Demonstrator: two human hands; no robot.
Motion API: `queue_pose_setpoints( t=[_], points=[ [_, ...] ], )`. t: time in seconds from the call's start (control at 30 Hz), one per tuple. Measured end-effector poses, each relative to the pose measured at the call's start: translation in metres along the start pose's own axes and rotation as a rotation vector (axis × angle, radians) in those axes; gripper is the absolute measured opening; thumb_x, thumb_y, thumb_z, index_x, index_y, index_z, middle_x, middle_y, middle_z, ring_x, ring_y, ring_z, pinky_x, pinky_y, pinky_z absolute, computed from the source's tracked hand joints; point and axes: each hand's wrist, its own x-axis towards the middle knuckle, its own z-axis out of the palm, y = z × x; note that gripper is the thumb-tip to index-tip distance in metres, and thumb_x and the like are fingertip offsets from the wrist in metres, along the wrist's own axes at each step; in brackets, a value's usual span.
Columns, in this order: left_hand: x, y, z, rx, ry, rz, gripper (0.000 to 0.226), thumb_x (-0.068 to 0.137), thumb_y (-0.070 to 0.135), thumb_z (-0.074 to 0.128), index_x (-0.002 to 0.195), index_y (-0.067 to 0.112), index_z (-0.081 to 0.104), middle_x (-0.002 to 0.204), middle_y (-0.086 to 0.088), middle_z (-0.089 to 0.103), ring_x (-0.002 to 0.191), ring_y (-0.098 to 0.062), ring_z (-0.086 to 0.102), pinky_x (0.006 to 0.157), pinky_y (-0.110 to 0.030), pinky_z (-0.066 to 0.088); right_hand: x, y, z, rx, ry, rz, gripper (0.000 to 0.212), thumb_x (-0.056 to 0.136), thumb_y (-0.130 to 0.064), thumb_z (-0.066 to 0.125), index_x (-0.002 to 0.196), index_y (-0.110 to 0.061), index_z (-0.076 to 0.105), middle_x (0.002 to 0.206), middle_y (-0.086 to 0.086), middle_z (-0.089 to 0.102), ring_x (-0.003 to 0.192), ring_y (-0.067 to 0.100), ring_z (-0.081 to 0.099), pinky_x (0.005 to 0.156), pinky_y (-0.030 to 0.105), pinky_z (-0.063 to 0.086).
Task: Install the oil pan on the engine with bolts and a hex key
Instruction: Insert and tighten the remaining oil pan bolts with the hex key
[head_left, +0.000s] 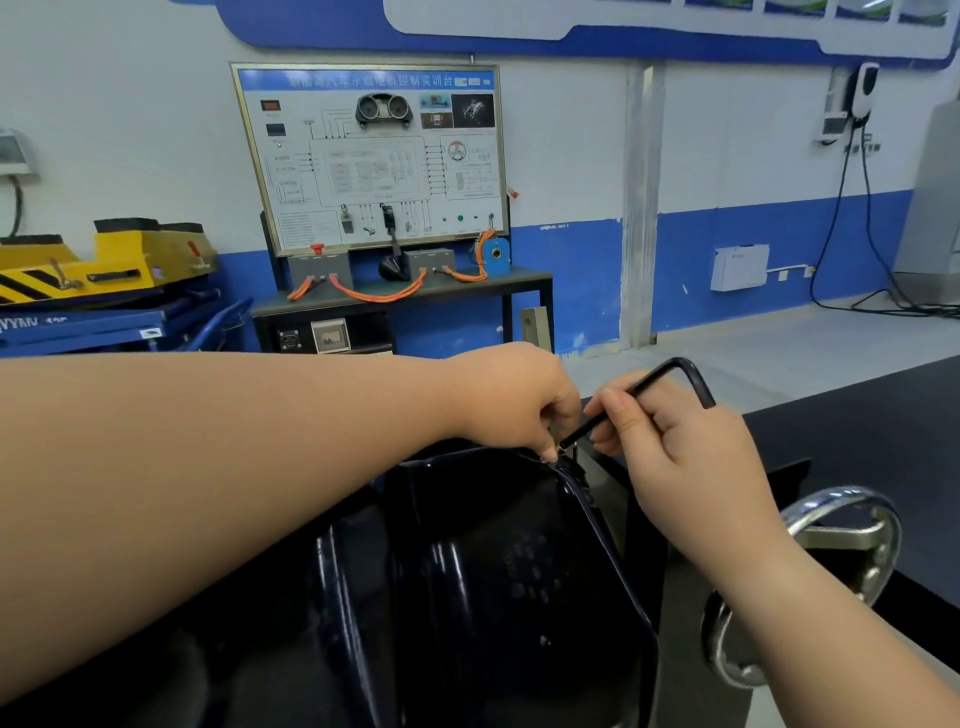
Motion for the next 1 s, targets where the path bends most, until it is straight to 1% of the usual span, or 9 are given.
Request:
queue_pose_setpoints(
  t=[0.17, 0.3, 0.37, 0.5, 0.6, 0.7, 0.8, 0.87, 1.0],
  points=[
    [0.002, 0.002, 0.0, 0.016, -0.017, 0.005, 0.034, 0.081, 0.028, 0.069, 0.061, 0.027, 0.041, 0.074, 0.003, 0.053, 0.074, -0.015, 0.049, 0.069, -0.027, 0.04, 0.0, -0.003, -0.001, 0.025, -0.011, -0.002, 0.027, 0.089, -0.03, 0.044, 0.085, -0.015, 0.066, 0.066, -0.004, 0.065, 0.064, 0.013, 0.065, 0.063, 0.024, 0.046],
    [0.001, 0.004, -0.001, 0.042, -0.031, 0.013, 0.03, 0.081, 0.028, 0.068, 0.063, 0.022, 0.047, 0.07, 0.004, 0.051, 0.073, -0.016, 0.05, 0.072, -0.03, 0.044, -0.001, -0.004, -0.001, 0.02, -0.017, -0.039, 0.024, 0.09, -0.026, 0.046, 0.083, -0.013, 0.066, 0.066, -0.003, 0.064, 0.065, 0.016, 0.064, 0.063, 0.024, 0.044],
    [0.001, 0.004, -0.001, 0.047, -0.032, 0.016, 0.017, 0.082, 0.029, 0.068, 0.074, 0.016, 0.059, 0.079, -0.001, 0.06, 0.079, -0.018, 0.055, 0.077, -0.033, 0.047, -0.001, -0.005, -0.001, 0.039, -0.031, -0.049, 0.02, 0.091, -0.023, 0.049, 0.083, -0.015, 0.065, 0.067, -0.006, 0.062, 0.066, 0.012, 0.062, 0.064, 0.023, 0.044],
    [0.001, 0.003, -0.001, 0.044, -0.033, 0.01, 0.014, 0.082, 0.029, 0.067, 0.083, 0.016, 0.062, 0.087, -0.002, 0.065, 0.082, -0.018, 0.059, 0.08, -0.034, 0.048, -0.003, -0.006, -0.001, 0.092, -0.071, -0.038, 0.015, 0.092, -0.016, 0.054, 0.085, -0.014, 0.066, 0.079, -0.007, 0.061, 0.071, 0.008, 0.06, 0.066, 0.015, 0.046],
    [0.001, 0.003, -0.001, 0.016, -0.037, 0.006, 0.014, 0.081, 0.027, 0.068, 0.087, 0.014, 0.066, 0.08, 0.002, 0.063, 0.078, -0.016, 0.058, 0.075, -0.027, 0.046, -0.006, -0.008, -0.003, 0.163, -0.052, -0.036, 0.021, 0.09, -0.007, 0.058, 0.089, -0.026, 0.068, 0.077, -0.008, 0.067, 0.07, 0.004, 0.065, 0.067, 0.009, 0.048],
    [-0.001, 0.002, -0.002, -0.038, -0.062, 0.005, 0.013, 0.081, 0.024, 0.069, 0.09, 0.015, 0.068, 0.08, 0.004, 0.061, 0.078, -0.014, 0.056, 0.075, -0.026, 0.044, -0.008, -0.01, -0.003, 0.254, -0.005, -0.002, 0.027, 0.088, -0.013, 0.062, 0.084, -0.04, 0.065, 0.071, -0.007, 0.071, 0.067, 0.002, 0.067, 0.066, 0.016, 0.053],
    [-0.001, 0.002, -0.004, -0.066, -0.074, 0.007, 0.015, 0.082, 0.023, 0.068, 0.094, 0.013, 0.068, 0.083, 0.0, 0.063, 0.08, -0.016, 0.057, 0.078, -0.028, 0.046, -0.012, -0.011, 0.0, 0.269, 0.054, -0.008, 0.017, 0.084, -0.02, 0.061, 0.082, -0.036, 0.067, 0.069, -0.008, 0.07, 0.066, 0.002, 0.067, 0.065, 0.017, 0.054],
    [-0.002, 0.002, -0.006, -0.078, -0.075, 0.004, 0.019, 0.082, 0.022, 0.068, 0.098, 0.012, 0.069, 0.087, -0.002, 0.066, 0.083, -0.018, 0.059, 0.079, -0.029, 0.047, -0.013, -0.012, 0.002, 0.295, 0.089, -0.011, 0.017, 0.083, -0.02, 0.061, 0.081, -0.036, 0.066, 0.069, -0.01, 0.07, 0.066, -0.001, 0.067, 0.063, 0.01, 0.051],
    [-0.004, 0.004, -0.008, -0.102, -0.094, 0.014, 0.017, 0.082, 0.026, 0.069, 0.091, 0.011, 0.068, 0.072, 0.008, 0.058, 0.069, -0.008, 0.053, 0.064, -0.019, 0.041, -0.017, -0.01, 0.008, 0.323, 0.122, 0.012, 0.021, 0.084, -0.005, 0.067, 0.081, -0.025, 0.071, 0.068, -0.006, 0.07, 0.065, -0.002, 0.067, 0.062, 0.008, 0.05]
  ],
)
